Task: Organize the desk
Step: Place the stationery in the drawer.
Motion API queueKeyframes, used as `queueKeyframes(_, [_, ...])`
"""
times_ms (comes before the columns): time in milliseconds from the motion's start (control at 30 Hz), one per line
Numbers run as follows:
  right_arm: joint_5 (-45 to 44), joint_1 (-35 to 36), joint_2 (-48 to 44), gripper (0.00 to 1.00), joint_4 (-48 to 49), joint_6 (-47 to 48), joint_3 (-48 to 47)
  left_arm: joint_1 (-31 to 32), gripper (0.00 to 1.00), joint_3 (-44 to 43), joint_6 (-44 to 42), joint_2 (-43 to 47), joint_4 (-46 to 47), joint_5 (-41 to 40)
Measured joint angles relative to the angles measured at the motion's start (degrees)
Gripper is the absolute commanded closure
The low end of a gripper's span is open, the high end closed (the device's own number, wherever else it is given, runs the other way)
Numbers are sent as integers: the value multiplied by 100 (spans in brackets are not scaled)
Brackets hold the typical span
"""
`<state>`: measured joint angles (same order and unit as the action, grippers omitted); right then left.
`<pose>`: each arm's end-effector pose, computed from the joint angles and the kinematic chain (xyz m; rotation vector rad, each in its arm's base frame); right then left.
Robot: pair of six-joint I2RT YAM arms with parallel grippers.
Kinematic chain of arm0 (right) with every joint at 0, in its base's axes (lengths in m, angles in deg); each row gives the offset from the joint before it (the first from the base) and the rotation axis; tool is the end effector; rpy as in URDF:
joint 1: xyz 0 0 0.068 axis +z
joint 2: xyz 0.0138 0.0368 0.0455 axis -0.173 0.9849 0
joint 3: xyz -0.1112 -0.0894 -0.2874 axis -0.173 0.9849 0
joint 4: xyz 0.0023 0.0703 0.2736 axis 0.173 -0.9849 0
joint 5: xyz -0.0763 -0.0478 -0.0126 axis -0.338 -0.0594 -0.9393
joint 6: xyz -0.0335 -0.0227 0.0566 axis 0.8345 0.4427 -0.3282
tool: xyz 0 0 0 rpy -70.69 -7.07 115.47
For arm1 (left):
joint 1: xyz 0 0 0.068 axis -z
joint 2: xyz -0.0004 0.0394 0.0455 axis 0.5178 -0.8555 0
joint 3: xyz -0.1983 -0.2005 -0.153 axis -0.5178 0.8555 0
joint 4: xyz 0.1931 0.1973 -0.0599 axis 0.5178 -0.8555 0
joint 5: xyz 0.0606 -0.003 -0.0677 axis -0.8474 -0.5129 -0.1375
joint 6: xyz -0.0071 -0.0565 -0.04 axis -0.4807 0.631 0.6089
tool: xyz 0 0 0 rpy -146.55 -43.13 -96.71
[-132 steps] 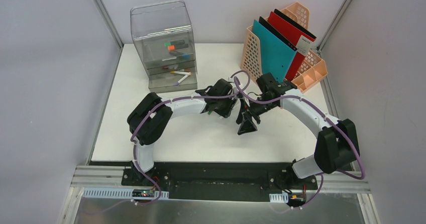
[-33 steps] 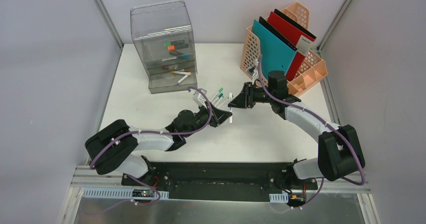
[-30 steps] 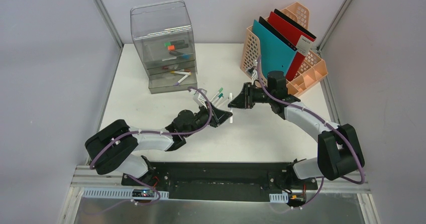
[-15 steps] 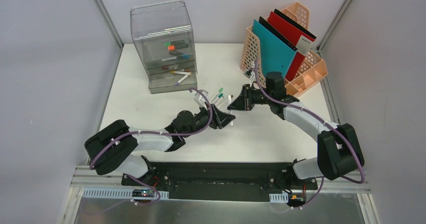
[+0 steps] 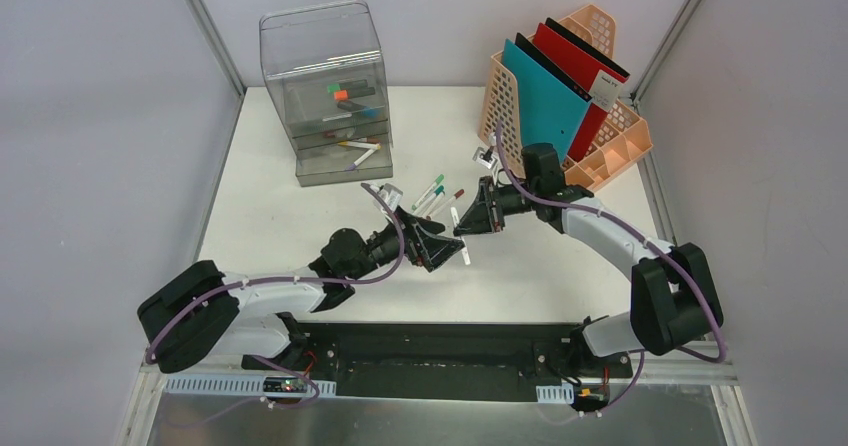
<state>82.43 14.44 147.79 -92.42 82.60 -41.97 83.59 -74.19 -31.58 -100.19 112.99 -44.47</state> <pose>0.2596 0.1743 0.2743 -0.9753 1.9559 1.5597 0.1535 -0.2118 0.2498 0.3246 1.6135 -1.3451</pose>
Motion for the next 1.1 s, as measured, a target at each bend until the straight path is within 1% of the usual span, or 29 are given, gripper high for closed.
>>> queueKeyframes(200, [474,59,31,100,-699,839,-166,0,1,179,-131,389,-2,-157])
queueKeyframes(300, [592,83,46,100,-876,1073,-203,-2,4,179,-133,457,-2,-179])
queueKeyframes(367, [667,114,63,100,-1051,1270,-238,-2,10,179,-129,461,-2,-179])
queueKeyframes(500, [741,186,111,100,-1401,1631,-317,-2,17,179,-105,435,57,-199])
queueKeyframes(567, [752,212,136,100,-1547,1764,-356,-2,24,179,-92,356,162,-234])
queueKeyframes(667, [763,238,164,100,-1720,1926,-387,-35,33,179,-74,181,358,-295])
queueKeyframes(767, [782,254,181,100,-1853,2061,-420,-37,38,170,-31,-35,566,-310])
queueKeyframes(833, [793,262,181,100,-1906,2120,-433,-37,45,155,2,-164,643,-308])
queueKeyframes(933, [796,273,181,100,-2000,2199,-450,-37,51,101,59,-407,802,-308])
queueKeyframes(1033, [782,284,184,100,-2061,2280,-455,-52,64,68,142,-621,1001,-302])
queueKeyframes(1100, [745,282,197,100,-2092,2328,-461,-70,75,31,223,-737,1137,-254])
